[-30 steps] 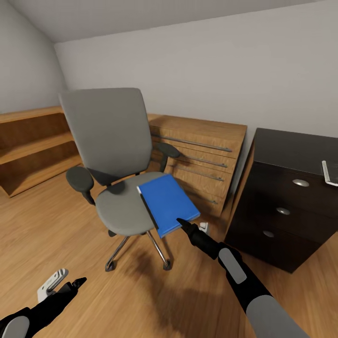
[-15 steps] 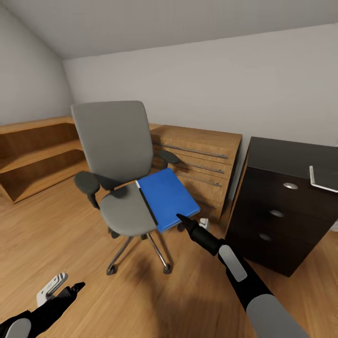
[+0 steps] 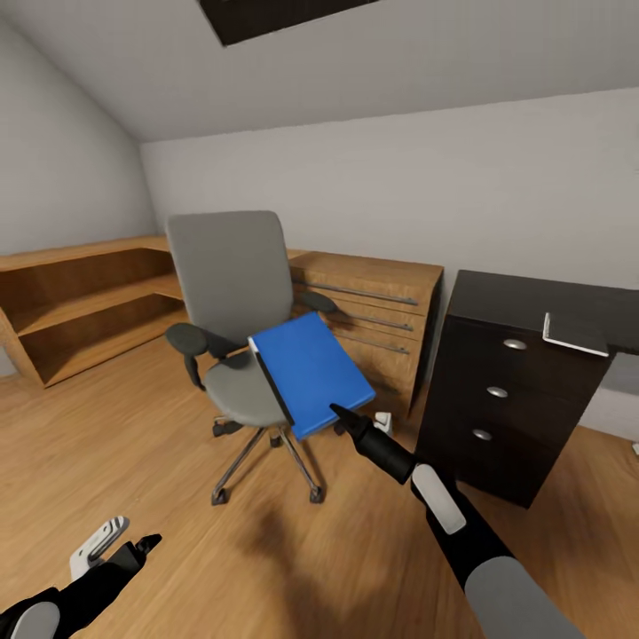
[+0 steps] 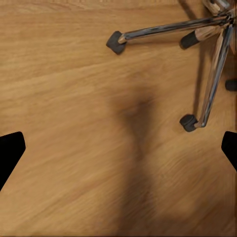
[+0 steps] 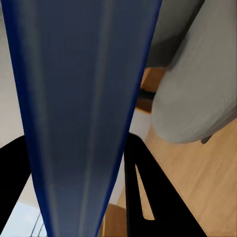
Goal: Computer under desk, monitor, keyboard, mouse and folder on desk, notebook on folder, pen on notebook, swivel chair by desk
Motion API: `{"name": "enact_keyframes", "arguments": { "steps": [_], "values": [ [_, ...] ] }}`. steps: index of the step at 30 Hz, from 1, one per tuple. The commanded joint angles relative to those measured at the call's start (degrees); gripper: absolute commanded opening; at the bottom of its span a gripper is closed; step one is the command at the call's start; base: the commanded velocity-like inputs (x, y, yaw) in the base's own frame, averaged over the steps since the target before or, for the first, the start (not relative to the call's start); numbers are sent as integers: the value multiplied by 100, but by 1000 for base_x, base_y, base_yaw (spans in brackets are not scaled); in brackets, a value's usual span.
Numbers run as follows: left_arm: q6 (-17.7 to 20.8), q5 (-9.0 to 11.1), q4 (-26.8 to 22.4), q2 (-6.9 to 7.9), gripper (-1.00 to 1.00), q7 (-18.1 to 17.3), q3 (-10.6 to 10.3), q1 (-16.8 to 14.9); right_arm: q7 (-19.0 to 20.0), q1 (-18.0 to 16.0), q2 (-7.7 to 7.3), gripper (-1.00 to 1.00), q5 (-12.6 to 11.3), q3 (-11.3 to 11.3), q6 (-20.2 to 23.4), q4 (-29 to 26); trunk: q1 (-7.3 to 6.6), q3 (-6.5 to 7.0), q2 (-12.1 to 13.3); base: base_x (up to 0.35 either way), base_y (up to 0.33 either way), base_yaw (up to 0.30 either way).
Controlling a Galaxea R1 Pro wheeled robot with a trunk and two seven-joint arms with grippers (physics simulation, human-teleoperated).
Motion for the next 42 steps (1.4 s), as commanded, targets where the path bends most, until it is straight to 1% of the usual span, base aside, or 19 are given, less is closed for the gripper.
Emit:
{"name": "enact_keyframes", "arguments": {
  "steps": [1,20,23,27,30,31,32,33,34,35,36,37,38,39,40,41,42],
  "values": [
    [22,61,-6,-1,100,49,3,-3,0,-3,-3,-100,-48,12,47,2,-4,17,-1,-40,0,0],
    [18,75,12,-17,100,53,-20,-3,92,-2,-28,-100,-49,35,46,15,-53,438,25,-3,0,0],
    [15,71,272,-16,100,58,-70,-3,87,-2,-34,-100,-36,35,41,0,-61,505,29,0,0,0],
    [17,70,377,-26,100,38,-69,-3,90,-2,-44,-100,-37,42,52,-6,-71,593,34,0,0,0],
    [15,68,470,-24,100,28,-63,-3,91,-2,-46,-100,-39,43,57,-6,-137,647,154,0,0,0],
    [13,30,594,-21,100,27,-62,-3,92,-2,-46,-100,-39,43,58,-6,-159,665,194,0,0,0],
    [2,-66,792,-18,100,24,-61,-3,92,-2,-46,-100,-39,43,59,-7,-181,683,235,0,0,0],
    [-54,-230,1047,-14,100,17,-63,-3,92,-2,-47,-100,-39,44,59,-7,-203,701,275,0,0,0],
    [-207,-463,1332,-10,100,10,-68,-3,92,-2,-47,-100,-39,44,59,-7,-225,719,315,0,0,0],
    [-478,-758,1631,-8,100,3,-71,-3,92,-2,-47,-100,-39,44,60,-7,-247,737,355,0,0,0],
    [-856,-1085,1928,-9,100,-2,-73,-3,92,-2,-47,-100,-39,44,60,-7,-269,755,395,0,0,0],
    [-1339,-1434,2245,-14,100,-21,-85,-3,92,-2,-47,-100,-39,44,62,-7,-291,773,435,0,0,0],
    [-1804,-1723,2543,-16,100,-57,-111,-3,92,-2,-47,-100,-39,44,64,-7,-313,791,475,0,0,0],
    [-2013,-1835,2690,-15,100,-78,-130,-3,94,-2,-47,-100,-39,44,65,-7,-335,809,515,0,0,0],
    [-2383,-1997,3011,-8,100,-114,-178,-3,94,-2,-47,-100,-39,42,66,-7,-357,827,555,0,0,0],
    [-2707,-2107,3369,5,100,-139,-216,-3,94,-2,-47,-100,-39,43,67,-7,-379,845,596,0,0,0],
    [-3444,-2245,3972,27,100,-182,-273,-3,92,-2,-47,-100,-39,38,68,-7,-401,863,636,0,0,0]
  ]
}}
